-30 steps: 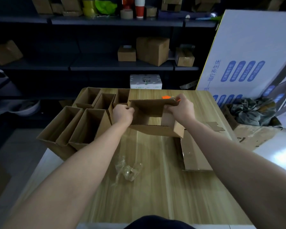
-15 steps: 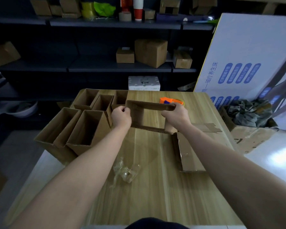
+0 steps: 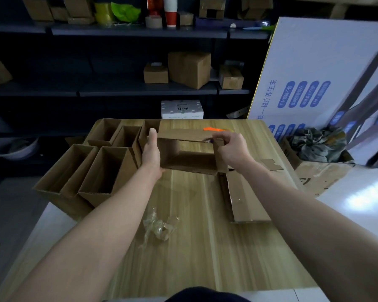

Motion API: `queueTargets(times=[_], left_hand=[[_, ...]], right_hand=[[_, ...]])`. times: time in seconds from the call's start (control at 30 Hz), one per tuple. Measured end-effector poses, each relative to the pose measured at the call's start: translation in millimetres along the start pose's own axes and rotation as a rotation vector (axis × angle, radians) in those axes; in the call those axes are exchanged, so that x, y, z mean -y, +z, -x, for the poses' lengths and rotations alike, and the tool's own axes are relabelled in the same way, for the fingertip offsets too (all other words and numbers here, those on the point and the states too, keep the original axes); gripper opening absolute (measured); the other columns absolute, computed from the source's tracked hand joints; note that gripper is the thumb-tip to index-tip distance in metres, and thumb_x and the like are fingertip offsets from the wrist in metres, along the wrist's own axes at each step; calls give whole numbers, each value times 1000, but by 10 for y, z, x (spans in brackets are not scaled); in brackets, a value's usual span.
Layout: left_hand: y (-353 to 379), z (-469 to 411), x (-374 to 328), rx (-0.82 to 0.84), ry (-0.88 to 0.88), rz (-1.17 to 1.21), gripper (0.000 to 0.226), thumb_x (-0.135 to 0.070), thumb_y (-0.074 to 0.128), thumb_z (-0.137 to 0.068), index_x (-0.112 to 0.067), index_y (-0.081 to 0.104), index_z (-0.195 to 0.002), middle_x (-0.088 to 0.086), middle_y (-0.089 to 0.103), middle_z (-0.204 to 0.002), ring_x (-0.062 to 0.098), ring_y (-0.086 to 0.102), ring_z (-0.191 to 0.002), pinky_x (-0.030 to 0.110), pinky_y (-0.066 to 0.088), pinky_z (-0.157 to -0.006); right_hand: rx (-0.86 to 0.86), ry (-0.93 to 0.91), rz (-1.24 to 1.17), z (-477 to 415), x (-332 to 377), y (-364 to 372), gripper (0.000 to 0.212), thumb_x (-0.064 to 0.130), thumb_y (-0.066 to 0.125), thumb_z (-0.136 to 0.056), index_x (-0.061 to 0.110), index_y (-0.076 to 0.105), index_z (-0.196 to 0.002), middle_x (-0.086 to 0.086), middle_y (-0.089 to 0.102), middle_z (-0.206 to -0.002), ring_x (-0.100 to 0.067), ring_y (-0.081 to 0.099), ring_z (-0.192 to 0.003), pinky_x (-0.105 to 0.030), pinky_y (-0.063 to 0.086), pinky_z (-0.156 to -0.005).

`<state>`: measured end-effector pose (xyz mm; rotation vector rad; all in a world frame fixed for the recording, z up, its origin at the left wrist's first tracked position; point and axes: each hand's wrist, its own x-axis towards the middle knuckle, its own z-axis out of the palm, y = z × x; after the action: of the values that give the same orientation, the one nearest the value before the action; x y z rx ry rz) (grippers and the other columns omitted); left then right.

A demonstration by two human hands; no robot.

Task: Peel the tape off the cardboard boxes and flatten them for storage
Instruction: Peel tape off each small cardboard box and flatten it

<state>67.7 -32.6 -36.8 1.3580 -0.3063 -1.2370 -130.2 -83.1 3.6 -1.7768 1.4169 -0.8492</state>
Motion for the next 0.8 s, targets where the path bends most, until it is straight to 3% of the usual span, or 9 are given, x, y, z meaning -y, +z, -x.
queueTargets(times=[0.07,0.17,0.3,0.37,0.47,0.53,0.6,0.7,0.8], left_hand=[[16,24,-15,-23,-21,36,96,-80,60,-62,-21,41,-135,10,59,-124,31,59,-108,53,49,-92],[-26,-9,-21,-27,-117,180,71,-74,50,-77,-20,44,-122,15,59,-110,34,59,-100,54,48,-92],[-10,35,-37,-18,-167,168,43,-55,53,-85,-20,52,-109,15,59,-106,32,57,-99,51,48,-91],[30,63,-28,-23,-166,160,30,-45,58,-83,-20,55,-98,13,60,-104,30,58,-97,48,49,-90],[42,43,4,-41,-129,107,25,-37,65,-78,-19,59,-95,13,64,-103,29,62,-95,44,52,-89],[59,10,24,-35,-58,23,24,-31,69,-76,-20,65,-97,12,67,-107,27,63,-97,42,52,-92],[104,-46,67,-14,88,-94,31,-25,72,-76,-24,68,-106,7,66,-113,22,61,-101,39,49,-97],[146,-103,129,6,333,-423,40,-49,80,-60,-44,68,-98,-1,54,-125,17,51,-114,35,40,-104],[125,-191,199,70,338,-581,60,-77,74,-42,-50,65,-95,1,44,-136,22,44,-124,43,35,-109]], right_hand=[[45,-13,-45,18,-36,-3,53,-21,45,-76,10,64,-114,-1,65,-108,-14,59,-104,-25,48,-90],[43,7,-125,11,-77,-52,49,-24,44,-75,12,63,-103,-4,67,-107,-13,61,-101,-22,49,-85],[-14,89,-249,-7,-94,-123,46,-24,45,-78,11,63,-103,1,65,-105,-6,60,-89,-21,51,-77],[-23,151,-331,-34,-106,-137,45,-21,47,-80,14,63,-105,3,65,-105,-13,62,-94,-26,54,-75],[28,284,-576,-63,-92,-161,38,-10,48,-83,12,61,-112,-4,63,-99,-22,61,-88,-41,56,-80],[51,380,-754,-53,-60,-181,27,6,53,-89,11,56,-116,-7,60,-95,-24,60,-85,-43,55,-76],[81,470,-770,-72,-75,-194,33,27,61,-91,12,51,-119,-9,63,-99,-28,64,-91,-46,56,-79],[50,561,-823,-125,-142,-207,36,19,64,-91,4,50,-121,-14,64,-103,-32,65,-95,-43,60,-66],[-36,622,-850,-161,-208,-279,17,1,55,-93,-3,50,-109,-17,62,-95,-29,65,-82,-36,59,-51]])
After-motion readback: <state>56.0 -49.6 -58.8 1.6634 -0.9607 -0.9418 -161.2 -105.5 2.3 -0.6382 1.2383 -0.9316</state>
